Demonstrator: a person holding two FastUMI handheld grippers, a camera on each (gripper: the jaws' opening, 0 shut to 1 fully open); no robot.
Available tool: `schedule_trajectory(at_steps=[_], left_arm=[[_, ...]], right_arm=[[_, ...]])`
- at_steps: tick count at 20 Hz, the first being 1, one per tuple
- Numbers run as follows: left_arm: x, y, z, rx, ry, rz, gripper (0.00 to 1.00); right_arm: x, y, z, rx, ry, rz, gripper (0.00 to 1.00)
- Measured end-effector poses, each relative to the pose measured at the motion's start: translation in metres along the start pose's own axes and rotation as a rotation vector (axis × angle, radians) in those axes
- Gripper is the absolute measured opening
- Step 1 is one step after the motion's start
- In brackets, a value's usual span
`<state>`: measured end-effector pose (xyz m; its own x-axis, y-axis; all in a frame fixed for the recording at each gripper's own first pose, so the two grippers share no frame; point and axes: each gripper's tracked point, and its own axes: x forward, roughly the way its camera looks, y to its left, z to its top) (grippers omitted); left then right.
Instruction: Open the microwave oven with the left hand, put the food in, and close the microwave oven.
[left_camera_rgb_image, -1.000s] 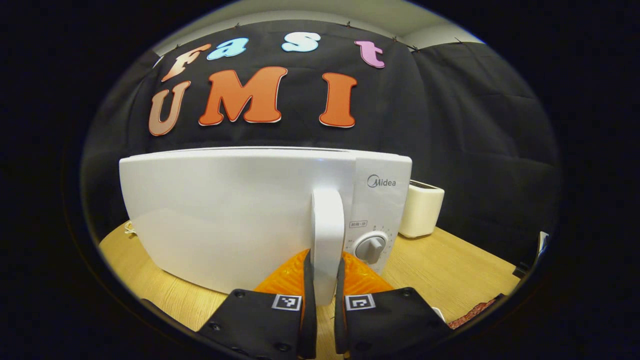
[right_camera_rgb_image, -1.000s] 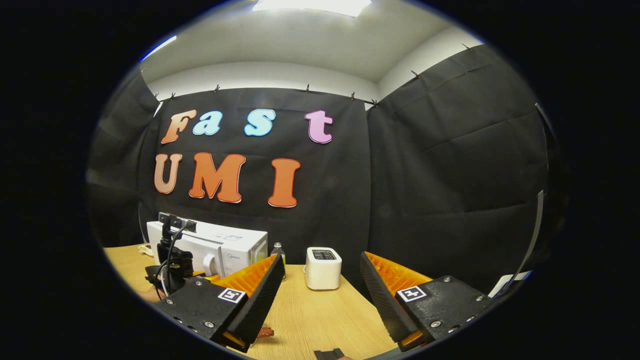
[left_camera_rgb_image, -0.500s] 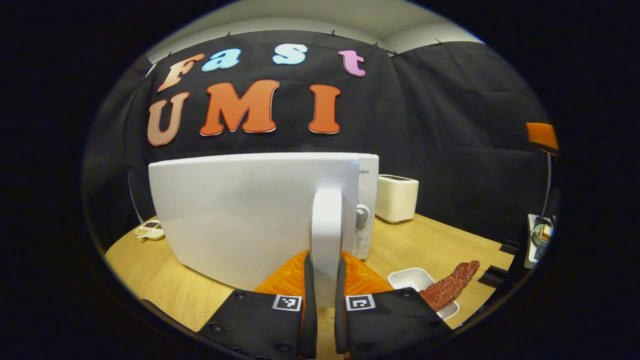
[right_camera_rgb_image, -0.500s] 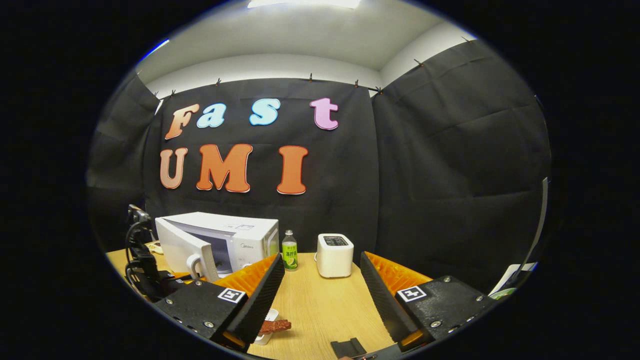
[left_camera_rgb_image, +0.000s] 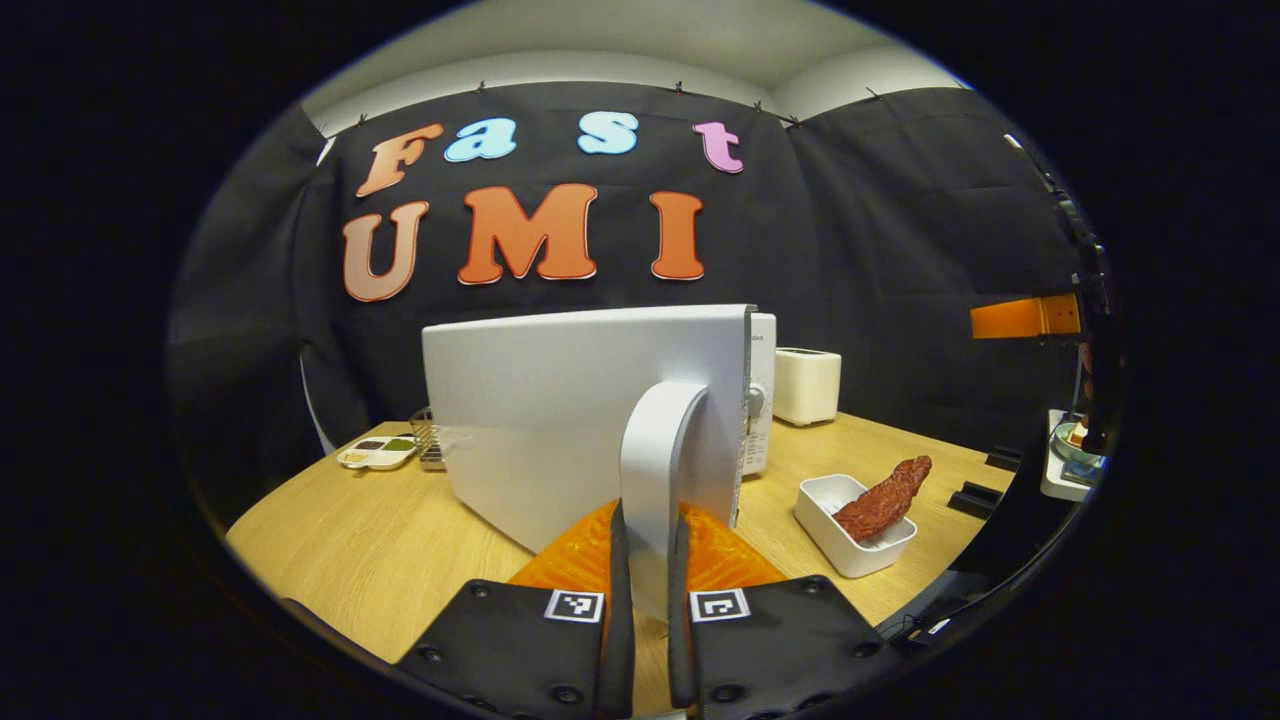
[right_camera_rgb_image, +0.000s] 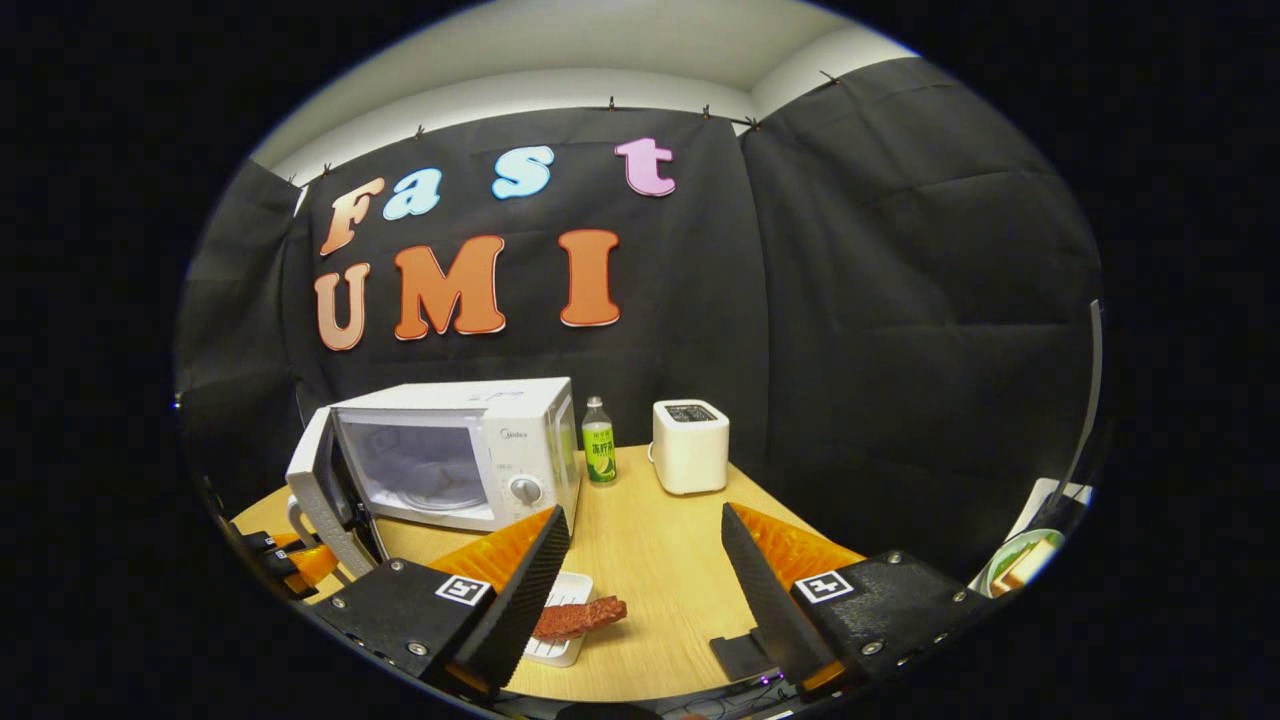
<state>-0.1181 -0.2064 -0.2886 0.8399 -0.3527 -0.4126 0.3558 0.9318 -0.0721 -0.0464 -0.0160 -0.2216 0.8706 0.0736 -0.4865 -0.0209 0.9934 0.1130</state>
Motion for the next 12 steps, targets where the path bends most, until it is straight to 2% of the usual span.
schedule_trajectory(at_steps=[8, 12], left_arm=[[-0.062, 0.100, -0.008, 0.009, -0.001, 0.207, 0.17], [-0.085, 0.125, -0.012, 0.010, -0.019, 0.231, 0.21]], right_arm=[[0.010, 0.024, -0.038, 0.018, 0.105, -0.001, 0.95], [0.012, 0.029, -0.048, 0.012, 0.130, -0.009, 0.95]])
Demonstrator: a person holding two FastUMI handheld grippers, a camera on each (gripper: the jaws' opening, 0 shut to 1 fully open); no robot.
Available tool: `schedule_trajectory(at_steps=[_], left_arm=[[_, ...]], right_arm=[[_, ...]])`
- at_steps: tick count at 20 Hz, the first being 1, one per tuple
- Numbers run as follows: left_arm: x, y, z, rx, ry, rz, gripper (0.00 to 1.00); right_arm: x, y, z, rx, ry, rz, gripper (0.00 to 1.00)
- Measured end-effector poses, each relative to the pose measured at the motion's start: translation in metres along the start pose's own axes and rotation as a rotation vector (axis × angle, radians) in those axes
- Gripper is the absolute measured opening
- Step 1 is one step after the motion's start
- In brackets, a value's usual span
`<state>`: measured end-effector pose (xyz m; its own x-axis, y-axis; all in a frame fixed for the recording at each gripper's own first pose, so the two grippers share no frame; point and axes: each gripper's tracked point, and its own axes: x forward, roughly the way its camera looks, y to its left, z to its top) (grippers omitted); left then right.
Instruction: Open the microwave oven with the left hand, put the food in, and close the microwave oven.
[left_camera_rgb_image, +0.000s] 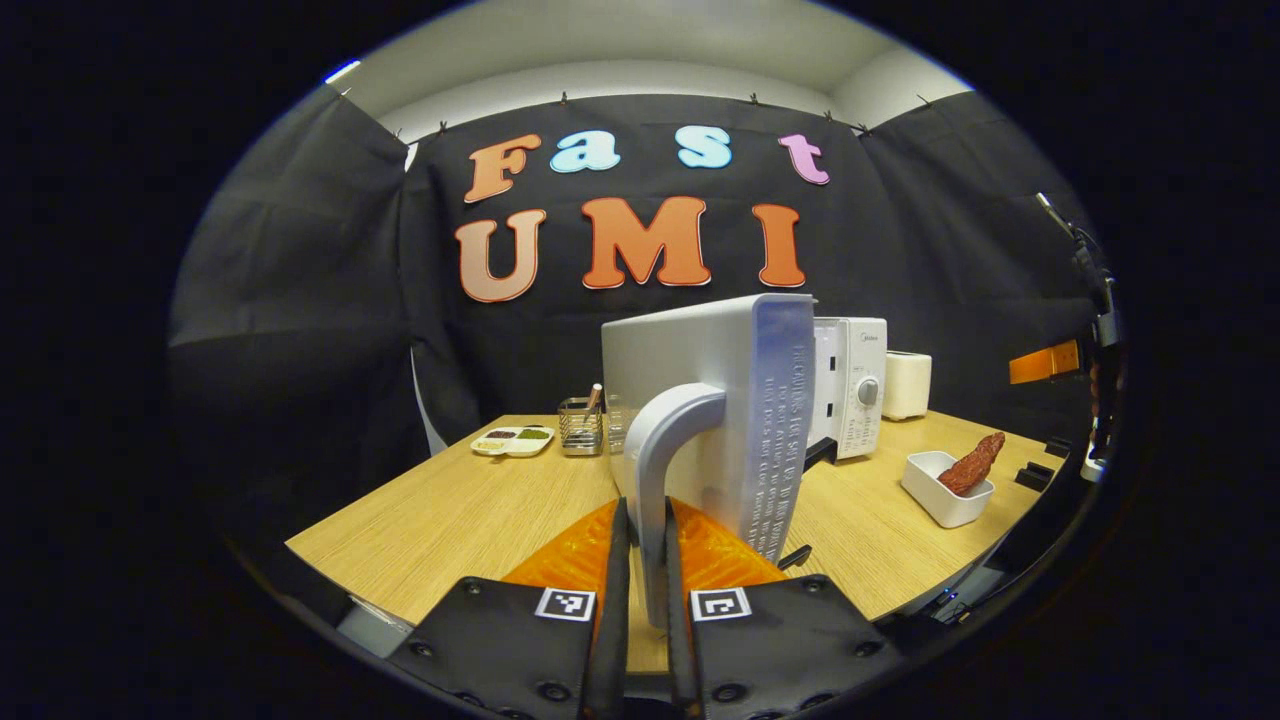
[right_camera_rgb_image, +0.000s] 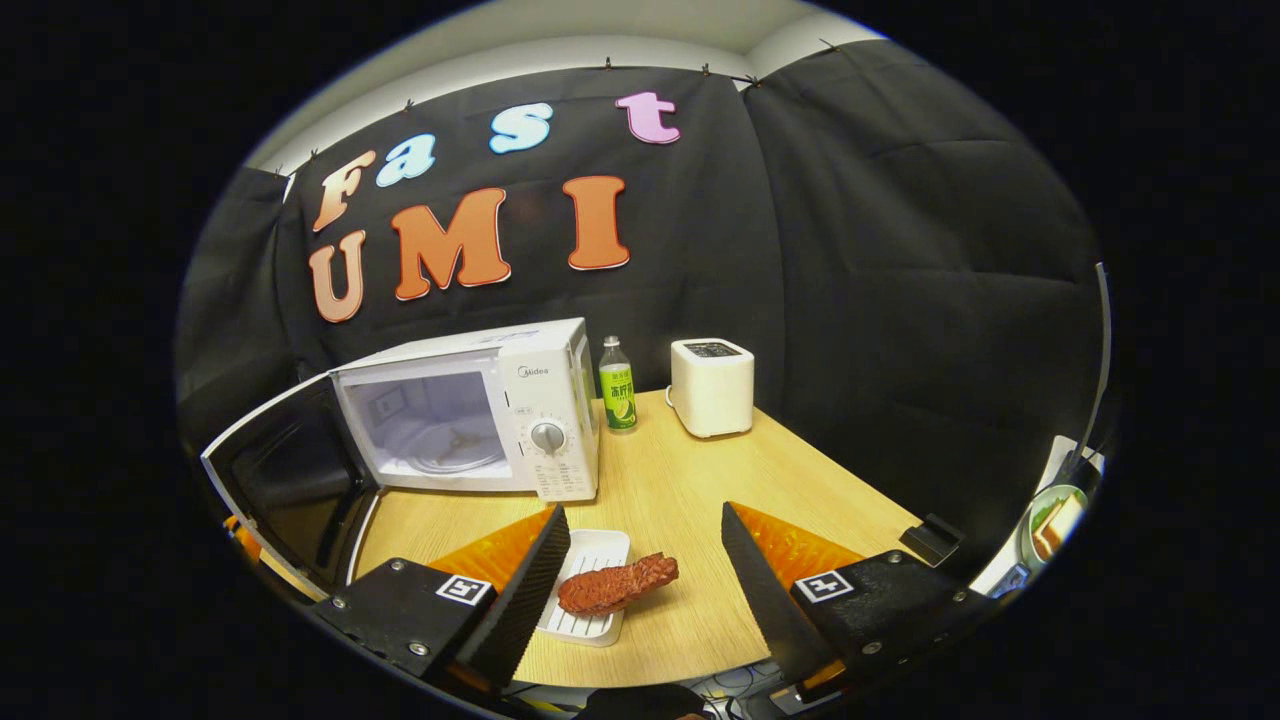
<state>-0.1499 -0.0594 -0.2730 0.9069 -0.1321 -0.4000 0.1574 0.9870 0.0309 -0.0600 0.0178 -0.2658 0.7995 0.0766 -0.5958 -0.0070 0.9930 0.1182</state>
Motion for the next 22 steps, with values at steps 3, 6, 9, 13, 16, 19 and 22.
schedule_trajectory(at_steps=[3, 6, 9, 13, 16, 19, 22], left_arm=[[-0.014, 0.022, 0.003, 0.061, -0.023, 0.026, 0.41], [-0.035, 0.043, 0.008, 0.097, -0.054, 0.062, 0.64], [-0.053, 0.068, 0.010, 0.077, -0.078, 0.091, 0.61], [-0.057, 0.112, 0.008, 0.058, -0.073, 0.188, 0.77], [-0.049, 0.135, 0.007, 0.013, -0.061, 0.244, 0.74], [-0.042, 0.145, 0.003, -0.014, -0.047, 0.272, 0.74], [-0.034, 0.149, 0.006, -0.015, -0.048, 0.284, 0.79]], right_arm=[[0.005, 0.005, -0.012, -0.001, 0.027, -0.007, 0.95], [0.009, 0.011, -0.026, 0.007, 0.061, -0.008, 0.95], [0.014, 0.012, -0.040, 0.003, 0.093, -0.017, 0.95], [0.024, 0.004, -0.061, 0.019, 0.147, -0.054, 0.95], [0.034, 0.000, -0.072, 0.061, 0.182, -0.077, 0.95], [0.041, 0.000, -0.086, 0.143, 0.225, -0.078, 0.92], [0.052, 0.006, -0.094, 0.234, 0.254, -0.070, 0.84]])
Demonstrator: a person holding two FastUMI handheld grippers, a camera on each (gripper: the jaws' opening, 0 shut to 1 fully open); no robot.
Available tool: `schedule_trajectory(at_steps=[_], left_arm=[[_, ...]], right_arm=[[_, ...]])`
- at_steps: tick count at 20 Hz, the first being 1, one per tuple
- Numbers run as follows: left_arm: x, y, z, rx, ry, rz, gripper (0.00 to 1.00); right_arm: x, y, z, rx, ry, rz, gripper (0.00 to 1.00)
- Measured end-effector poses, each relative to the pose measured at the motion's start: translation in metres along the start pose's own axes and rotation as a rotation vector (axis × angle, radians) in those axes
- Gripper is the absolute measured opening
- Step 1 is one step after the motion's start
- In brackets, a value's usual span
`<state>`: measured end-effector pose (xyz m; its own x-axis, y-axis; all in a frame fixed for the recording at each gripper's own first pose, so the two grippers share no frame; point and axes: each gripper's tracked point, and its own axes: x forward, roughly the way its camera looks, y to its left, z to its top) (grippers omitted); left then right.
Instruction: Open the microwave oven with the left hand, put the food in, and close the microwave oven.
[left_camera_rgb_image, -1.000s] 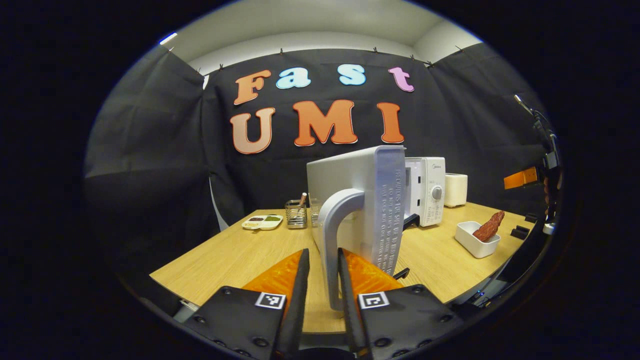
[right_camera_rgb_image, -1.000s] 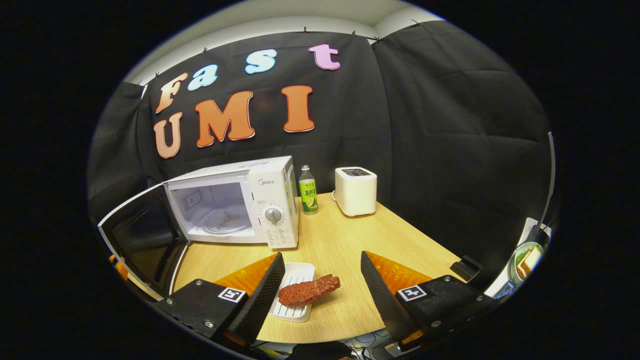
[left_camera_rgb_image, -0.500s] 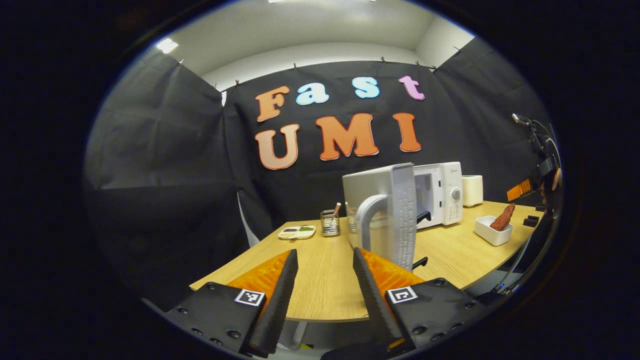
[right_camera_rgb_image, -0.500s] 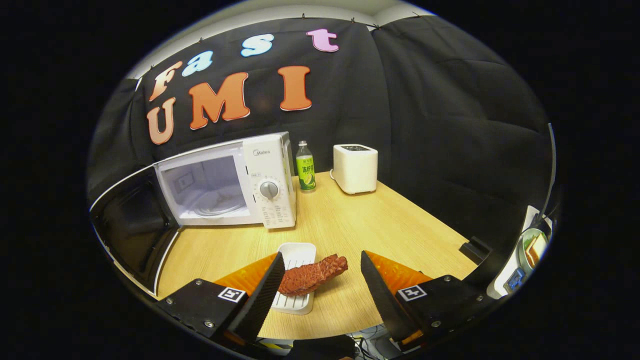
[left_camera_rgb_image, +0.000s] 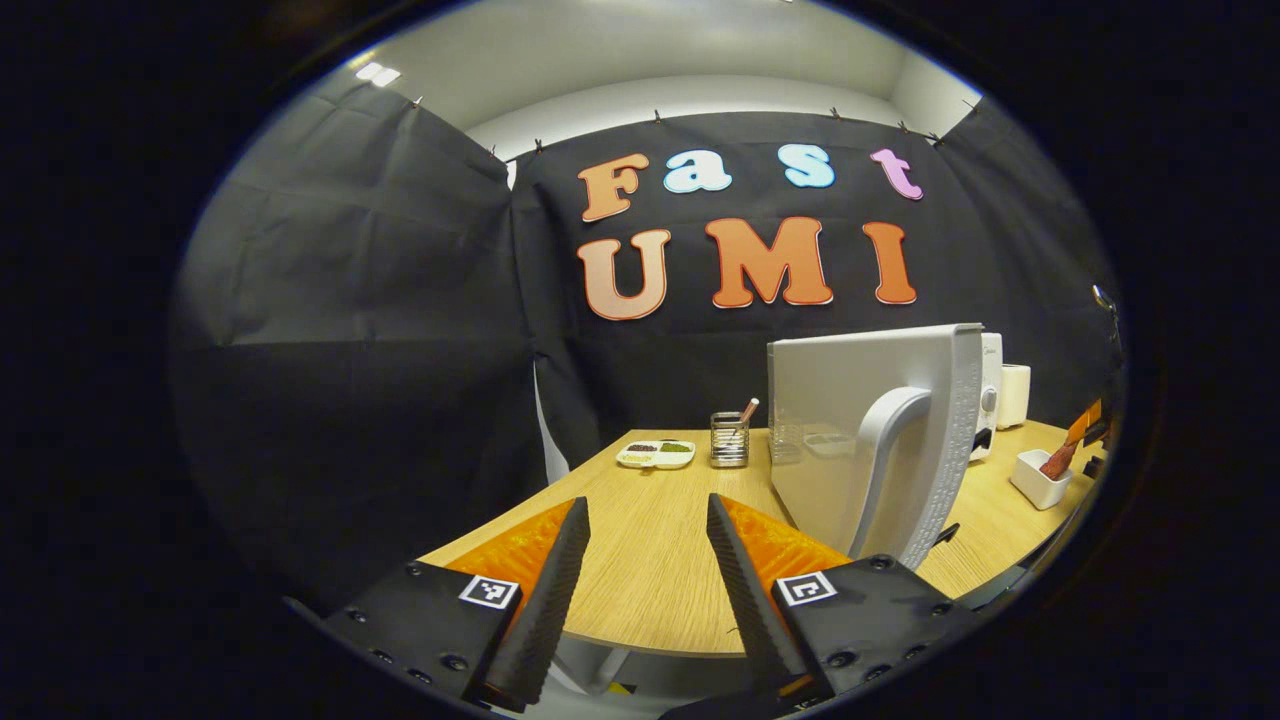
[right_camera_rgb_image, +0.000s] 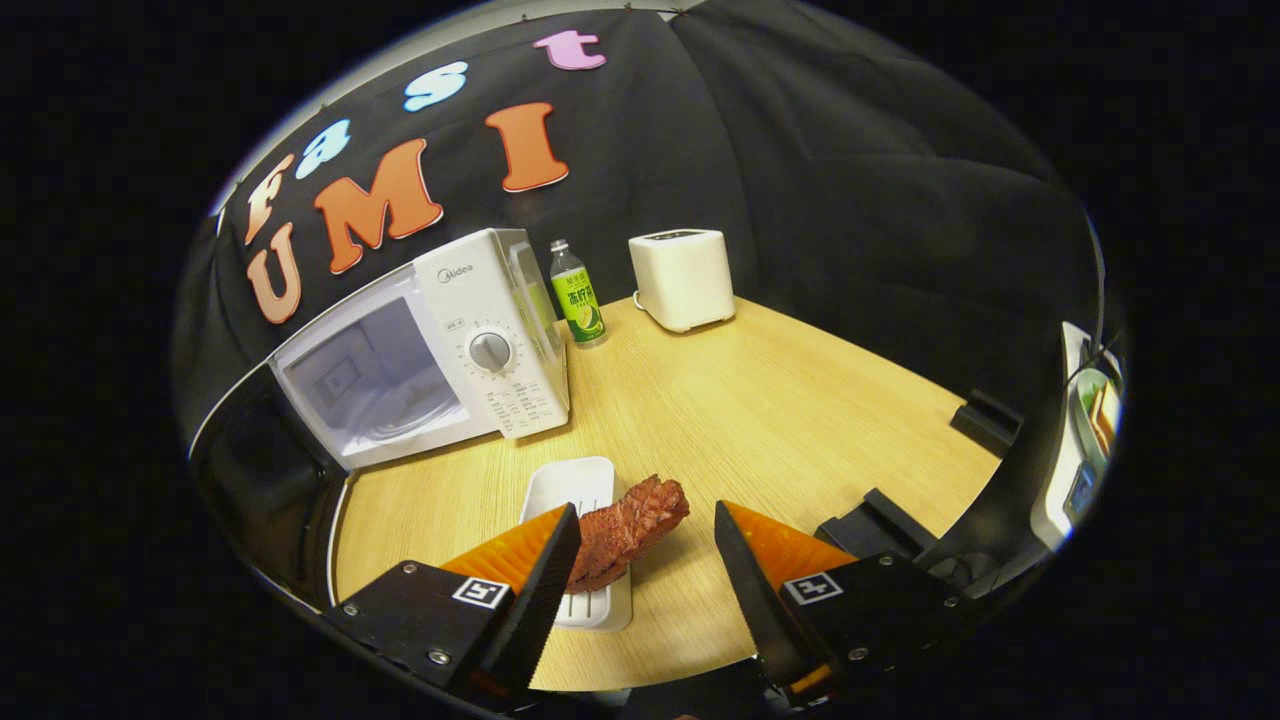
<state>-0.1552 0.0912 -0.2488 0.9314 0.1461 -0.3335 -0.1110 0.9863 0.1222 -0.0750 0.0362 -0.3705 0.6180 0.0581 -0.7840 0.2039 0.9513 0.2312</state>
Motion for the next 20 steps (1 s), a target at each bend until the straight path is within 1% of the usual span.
schedule_trajectory(at_steps=[1, 2, 3, 4, 5, 6, 7, 8, 9, 10, 11, 12, 13, 14, 15, 16, 17, 18, 19, 20], left_arm=[[0.003, 0.000, 0.001, 0.003, 0.000, 0.004, 0.74], [0.005, 0.000, 0.002, 0.005, -0.002, 0.004, 0.74], [0.009, -0.002, 0.004, 0.005, -0.005, 0.001, 0.74], [0.011, -0.003, 0.004, 0.008, -0.007, -0.002, 0.74], [0.014, -0.003, 0.004, 0.014, -0.009, -0.001, 0.74], [0.016, -0.003, 0.003, 0.020, -0.007, -0.002, 0.79], [0.019, -0.004, 0.002, 0.023, -0.003, -0.003, 0.79], [0.021, -0.006, 0.001, 0.023, 0.000, -0.008, 0.74], [0.022, -0.007, 0.001, 0.023, 0.001, -0.009, 0.74], [0.025, -0.007, -0.001, 0.024, 0.005, -0.012, 0.74], [0.027, -0.007, -0.002, 0.026, 0.008, -0.010, 0.74], [0.029, -0.006, -0.003, 0.028, 0.012, -0.010, 0.74], [0.031, -0.006, -0.004, 0.028, 0.013, -0.009, 0.74], [0.032, -0.006, -0.005, 0.026, 0.016, -0.010, 0.74], [0.033, -0.007, -0.005, 0.026, 0.017, -0.010, 0.74], [0.033, -0.006, -0.004, 0.026, 0.016, -0.010, 0.79], [0.034, -0.006, -0.003, 0.028, 0.013, -0.009, 0.74], [0.033, -0.005, -0.003, 0.031, 0.010, -0.007, 0.79], [0.032, -0.005, -0.002, 0.035, 0.006, -0.006, 0.74], [0.032, -0.003, -0.001, 0.037, 0.003, -0.004, 0.74]], right_arm=[[0.004, 0.000, -0.001, 0.021, 0.001, -0.003, 0.78], [0.008, -0.001, 0.001, 0.038, -0.002, -0.011, 0.75], [0.013, -0.004, -0.002, 0.057, 0.002, -0.029, 0.70], [0.017, -0.004, -0.003, 0.085, 0.008, -0.026, 0.69], [0.019, 0.000, -0.003, 0.122, 0.011, -0.011, 0.65], [0.021, 0.004, -0.004, 0.152, 0.012, -0.003, 0.63], [0.019, 0.005, -0.006, 0.173, 0.010, 0.007, 0.59], [0.019, 0.007, -0.006, 0.190, 0.008, 0.013, 0.56], [0.019, 0.008, -0.006, 0.197, 0.000, 0.016, 0.49], [0.019, 0.010, -0.003, 0.198, -0.011, 0.025, 0.46], [0.017, 0.014, -0.002, 0.195, -0.015, 0.034, 0.36], [0.017, 0.017, 0.003, 0.186, -0.031, 0.048, 0.35], [0.016, 0.021, 0.007, 0.166, -0.045, 0.068, 0.30], [0.014, 0.027, 0.012, 0.138, -0.063, 0.088, 0.28], [0.010, 0.037, 0.016, 0.107, -0.081, 0.109, 0.22], [0.007, 0.046, 0.019, 0.071, -0.094, 0.119, 0.20], [0.003, 0.050, 0.019, 0.027, -0.100, 0.120, 0.16], [0.003, 0.054, 0.019, -0.016, -0.117, 0.119, 0.15], [0.001, 0.058, 0.020, -0.059, -0.126, 0.117, 0.14], [0.000, 0.061, 0.020, -0.096, -0.132, 0.115, 0.14]])
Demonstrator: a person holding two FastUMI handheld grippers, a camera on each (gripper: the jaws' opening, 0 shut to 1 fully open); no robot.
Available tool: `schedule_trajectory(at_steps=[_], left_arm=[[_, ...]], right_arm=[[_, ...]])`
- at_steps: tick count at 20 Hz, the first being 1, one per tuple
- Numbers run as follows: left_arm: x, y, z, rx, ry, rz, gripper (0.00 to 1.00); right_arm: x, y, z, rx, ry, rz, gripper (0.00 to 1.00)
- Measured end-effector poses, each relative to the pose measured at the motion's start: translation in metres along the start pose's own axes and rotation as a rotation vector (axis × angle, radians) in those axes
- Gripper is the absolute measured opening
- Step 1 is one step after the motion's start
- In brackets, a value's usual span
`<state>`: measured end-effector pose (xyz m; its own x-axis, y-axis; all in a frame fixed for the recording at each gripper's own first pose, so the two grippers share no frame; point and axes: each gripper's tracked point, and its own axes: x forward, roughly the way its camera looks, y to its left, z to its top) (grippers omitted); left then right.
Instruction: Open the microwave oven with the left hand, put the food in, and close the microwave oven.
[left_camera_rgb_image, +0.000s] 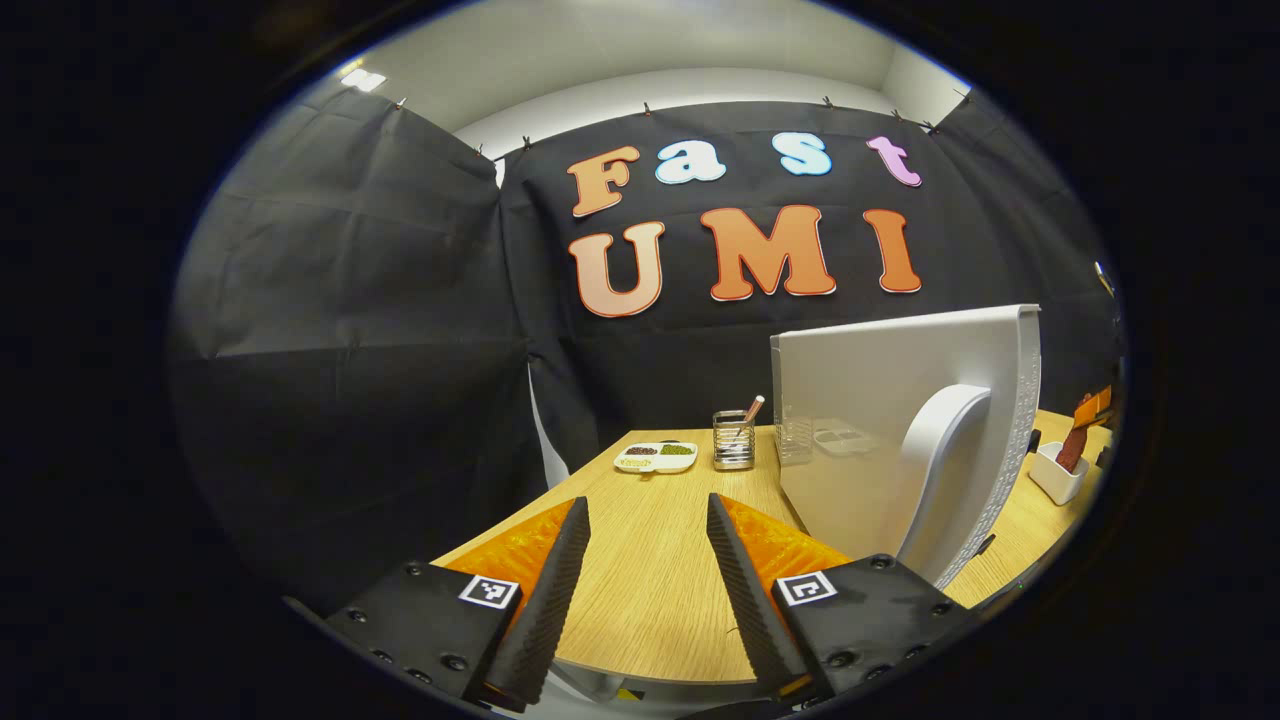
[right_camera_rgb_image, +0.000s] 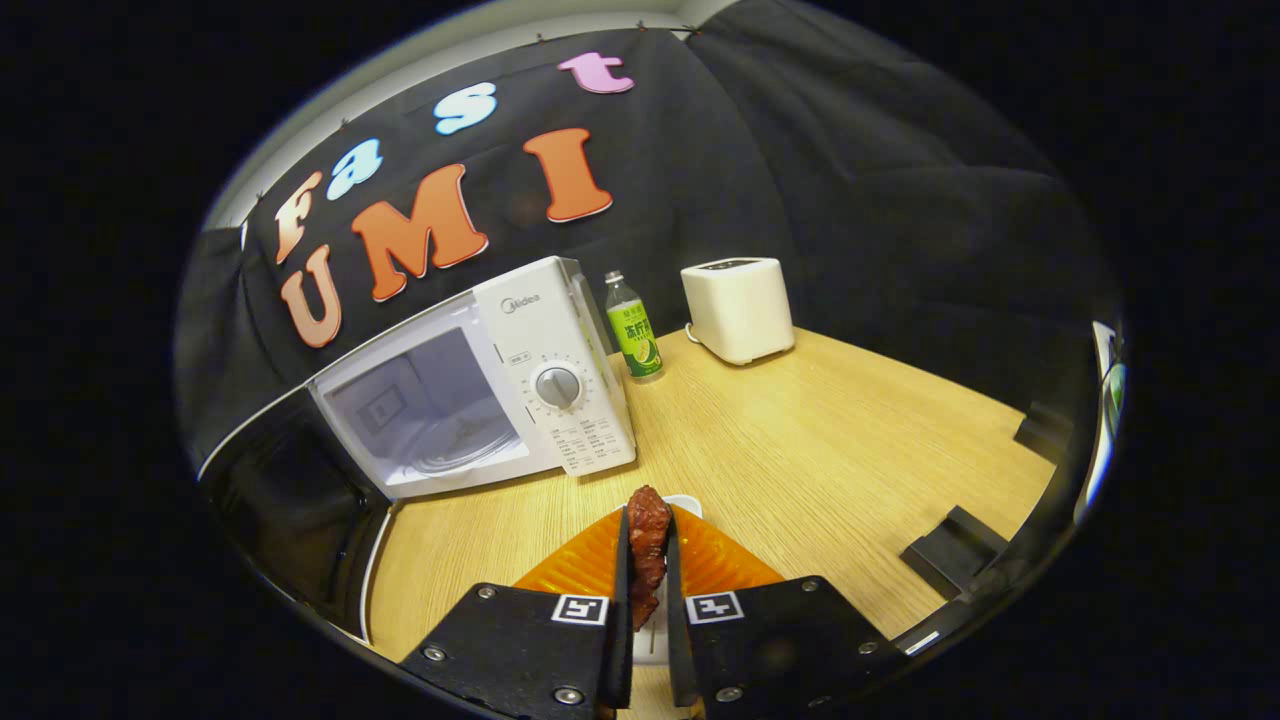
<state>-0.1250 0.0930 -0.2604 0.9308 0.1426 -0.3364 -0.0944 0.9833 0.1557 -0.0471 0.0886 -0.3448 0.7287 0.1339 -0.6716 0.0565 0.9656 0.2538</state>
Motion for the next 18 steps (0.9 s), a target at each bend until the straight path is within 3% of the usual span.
schedule_trajectory(at_steps=[1, 2, 3, 4, 7, 11, 13, 16, 18], left_arm=[[0.000, 0.000, 0.000, 0.002, -0.001, 0.001, 0.74], [0.000, 0.001, 0.001, 0.002, -0.003, 0.005, 0.84], [0.000, 0.002, 0.001, 0.002, -0.003, 0.006, 0.74], [0.000, 0.003, 0.000, 0.001, -0.003, 0.008, 0.79], [-0.001, 0.004, 0.000, -0.001, -0.006, 0.010, 0.79], [-0.002, 0.008, 0.002, -0.004, -0.017, 0.011, 0.79], [-0.001, 0.011, 0.002, 0.012, -0.011, 0.023, 0.74], [0.003, 0.013, 0.012, 0.007, -0.024, 0.024, 0.81], [0.005, 0.017, 0.018, -0.011, -0.031, 0.022, 0.92]], right_arm=[[-0.002, 0.004, 0.000, -0.031, 0.000, 0.003, 0.14], [-0.001, 0.007, 0.000, -0.051, 0.008, 0.003, 0.14], [-0.003, 0.010, 0.000, -0.065, 0.010, 0.006, 0.11], [-0.004, 0.014, -0.001, -0.084, 0.022, 0.011, 0.10], [-0.011, 0.021, -0.003, -0.149, 0.031, 0.016, 0.08], [-0.024, 0.036, 0.021, -0.247, -0.044, 0.010, 0.08], [-0.030, 0.046, 0.036, -0.290, -0.084, 0.006, 0.08], [-0.037, 0.075, 0.056, -0.302, -0.123, 0.051, 0.08], [-0.039, 0.096, 0.069, -0.313, -0.152, 0.083, 0.08]])
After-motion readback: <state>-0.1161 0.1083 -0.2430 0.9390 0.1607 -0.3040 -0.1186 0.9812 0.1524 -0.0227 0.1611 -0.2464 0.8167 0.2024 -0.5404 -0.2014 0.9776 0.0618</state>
